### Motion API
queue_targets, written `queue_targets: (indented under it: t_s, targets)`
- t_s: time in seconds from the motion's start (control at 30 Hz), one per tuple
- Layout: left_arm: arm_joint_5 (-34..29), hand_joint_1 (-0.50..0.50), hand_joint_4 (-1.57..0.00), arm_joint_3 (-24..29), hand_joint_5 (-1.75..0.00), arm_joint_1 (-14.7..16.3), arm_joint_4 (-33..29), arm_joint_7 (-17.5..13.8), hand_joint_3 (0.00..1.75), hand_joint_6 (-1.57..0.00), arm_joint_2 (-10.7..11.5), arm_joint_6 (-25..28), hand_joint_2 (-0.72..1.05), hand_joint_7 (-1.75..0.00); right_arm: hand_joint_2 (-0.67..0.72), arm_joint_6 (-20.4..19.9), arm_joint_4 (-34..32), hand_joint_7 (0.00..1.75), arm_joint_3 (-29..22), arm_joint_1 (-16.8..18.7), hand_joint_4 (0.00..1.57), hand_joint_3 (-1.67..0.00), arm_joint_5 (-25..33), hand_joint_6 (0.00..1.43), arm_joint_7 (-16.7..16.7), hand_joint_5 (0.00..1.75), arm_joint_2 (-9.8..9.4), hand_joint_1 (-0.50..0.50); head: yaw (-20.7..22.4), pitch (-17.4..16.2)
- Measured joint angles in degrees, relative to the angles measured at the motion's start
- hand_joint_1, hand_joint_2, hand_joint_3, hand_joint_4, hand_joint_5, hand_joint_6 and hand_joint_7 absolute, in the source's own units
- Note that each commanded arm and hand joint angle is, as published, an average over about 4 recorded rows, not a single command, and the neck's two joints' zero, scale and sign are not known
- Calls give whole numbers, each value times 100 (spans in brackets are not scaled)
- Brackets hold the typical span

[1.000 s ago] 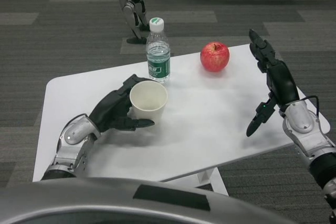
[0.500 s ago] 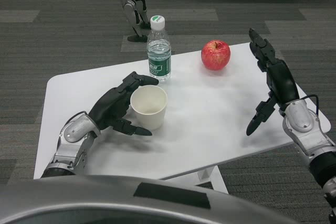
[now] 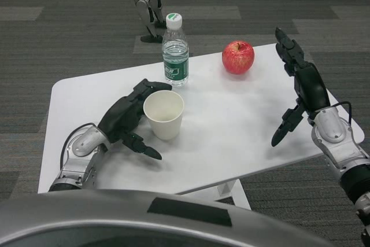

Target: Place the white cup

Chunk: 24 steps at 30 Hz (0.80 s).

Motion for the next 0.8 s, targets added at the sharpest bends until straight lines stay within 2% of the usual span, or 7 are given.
queue_targets:
  t_s: [0.2, 0.43, 0.6, 0.67, 0.8]
  targets:
    - [-326, -50, 0, 128, -123, 83, -142, 170, 9, 0, -3, 5, -2, -84, 60, 0, 0, 0, 1, 1, 0, 0, 0, 0, 0, 0, 0, -46, 16, -15]
    - [-458, -50, 0, 494, -123, 225, -849, 227, 9, 0, 29, 207, -2, -84, 65, 0, 2, 0, 19, 6, 0, 0, 0, 0, 0, 0, 0, -48, 60, -53]
    - [-475, -50, 0, 985, -123, 416, -1632, 227, 9, 0, 71, 654, 1, -84, 65, 3, 8, 0, 49, 9, 0, 0, 0, 0, 0, 0, 2, -46, 100, -58]
    - [-480, -50, 0, 1131, -123, 473, -1879, 223, 9, 0, 131, 863, 5, -84, 63, 3, 15, 0, 51, 10, 0, -4, 0, 0, 0, 0, 4, -46, 102, -48]
    - [-558, -50, 0, 1412, -123, 507, -2376, 193, 9, 0, 262, 1394, 7, -84, 61, 4, 62, 0, 57, 10, 0, 0, 0, 0, 0, 0, 4, -46, 104, -31]
